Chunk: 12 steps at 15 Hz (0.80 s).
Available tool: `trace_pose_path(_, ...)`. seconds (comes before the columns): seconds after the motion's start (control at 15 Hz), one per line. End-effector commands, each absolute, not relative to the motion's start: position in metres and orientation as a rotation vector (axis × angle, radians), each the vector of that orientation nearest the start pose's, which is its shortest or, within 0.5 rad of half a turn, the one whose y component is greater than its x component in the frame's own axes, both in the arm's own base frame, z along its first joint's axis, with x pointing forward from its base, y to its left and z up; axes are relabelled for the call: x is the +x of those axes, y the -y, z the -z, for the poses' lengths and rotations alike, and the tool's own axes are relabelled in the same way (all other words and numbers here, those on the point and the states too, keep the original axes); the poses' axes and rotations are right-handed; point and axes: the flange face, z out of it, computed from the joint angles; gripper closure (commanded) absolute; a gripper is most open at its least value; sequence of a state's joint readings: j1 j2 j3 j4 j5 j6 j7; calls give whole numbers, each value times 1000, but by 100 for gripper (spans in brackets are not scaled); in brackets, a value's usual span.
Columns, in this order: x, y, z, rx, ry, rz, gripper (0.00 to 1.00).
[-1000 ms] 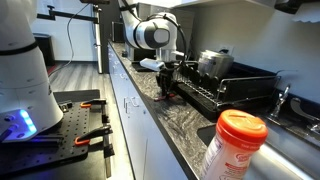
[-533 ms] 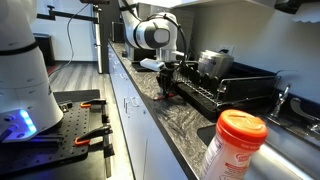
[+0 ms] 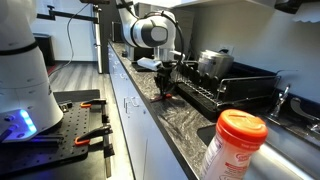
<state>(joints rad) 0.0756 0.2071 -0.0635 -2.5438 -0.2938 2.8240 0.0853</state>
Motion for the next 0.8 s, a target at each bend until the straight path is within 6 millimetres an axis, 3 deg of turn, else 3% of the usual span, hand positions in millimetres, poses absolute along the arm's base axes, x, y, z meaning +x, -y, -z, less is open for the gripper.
trace_pose_path(0.0, 440, -16, -223, -3250, 363, 89, 97)
trace_pose_path(0.73, 416, -27, -275, -3328, 633, 73, 97)
